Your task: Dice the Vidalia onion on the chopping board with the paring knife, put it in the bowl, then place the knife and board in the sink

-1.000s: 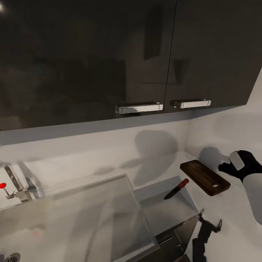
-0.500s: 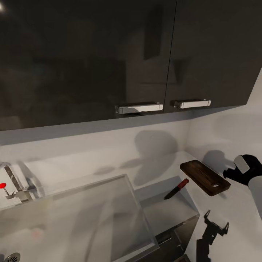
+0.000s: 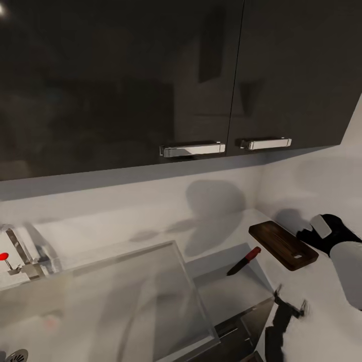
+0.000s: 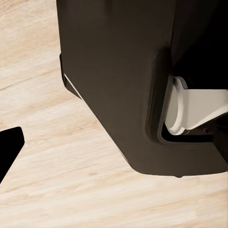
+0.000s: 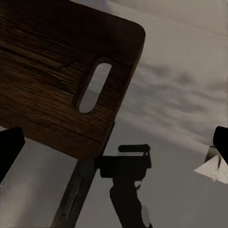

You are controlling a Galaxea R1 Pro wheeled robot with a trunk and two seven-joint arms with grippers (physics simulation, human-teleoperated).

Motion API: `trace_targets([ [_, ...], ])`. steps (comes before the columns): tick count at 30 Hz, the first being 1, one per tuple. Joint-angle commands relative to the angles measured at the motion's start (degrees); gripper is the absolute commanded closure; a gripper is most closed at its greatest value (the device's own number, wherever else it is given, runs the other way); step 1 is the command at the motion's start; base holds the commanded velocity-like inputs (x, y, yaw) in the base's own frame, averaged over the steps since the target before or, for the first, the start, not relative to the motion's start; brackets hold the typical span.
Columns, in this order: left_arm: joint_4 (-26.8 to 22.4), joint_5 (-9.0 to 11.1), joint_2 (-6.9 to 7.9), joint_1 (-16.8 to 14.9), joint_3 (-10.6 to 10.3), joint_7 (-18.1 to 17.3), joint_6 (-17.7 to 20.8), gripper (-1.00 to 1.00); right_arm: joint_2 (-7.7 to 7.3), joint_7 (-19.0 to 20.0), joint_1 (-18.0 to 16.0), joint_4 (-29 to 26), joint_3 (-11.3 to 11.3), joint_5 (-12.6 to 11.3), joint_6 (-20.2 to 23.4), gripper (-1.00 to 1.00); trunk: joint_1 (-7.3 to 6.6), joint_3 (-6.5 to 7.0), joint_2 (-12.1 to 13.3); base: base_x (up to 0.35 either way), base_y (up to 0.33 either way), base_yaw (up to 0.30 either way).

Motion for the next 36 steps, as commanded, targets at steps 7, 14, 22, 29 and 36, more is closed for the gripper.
trace_targets([
  [7, -0.15, 0.03, -0.18, 0.02, 0.12, -0.05, 0.29, -1.00, 1.42, -4.93, -1.21, -0.08, -0.11, -4.71, -4.22, -1.00, 0.03, -0.09, -0.10, 0.000, 0.000, 0.000],
  [14, -0.18, 0.03, -0.28, 0.02, 0.12, -0.05, 0.28, -1.00, 1.15, -11.96, -3.37, -0.08, -0.20, -11.64, -5.36, -1.00, 0.03, -0.09, -0.10, 0.000, 0.000, 0.000],
  [22, -0.17, 0.03, -0.30, 0.02, 0.12, -0.05, 0.29, -1.00, 0.25, -16.65, -4.55, -0.08, -0.39, -17.47, -5.53, -1.00, 0.03, -0.09, -0.10, 0.000, 0.000, 0.000],
  [29, -0.17, 0.03, -0.30, 0.02, 0.12, -0.06, 0.30, -1.00, -0.11, -20.63, -4.73, -0.08, -4.12, -20.71, -5.36, -1.00, 0.03, -0.09, -0.10, 0.000, 0.000, 0.000],
  [36, -0.15, 0.03, -0.30, 0.02, 0.12, -0.05, 0.30, -1.00, -0.03, -21.17, -4.74, 0.12, -5.41, -20.96, -5.41, -1.00, 0.03, -0.09, -0.10, 0.000, 0.000, 0.000],
])
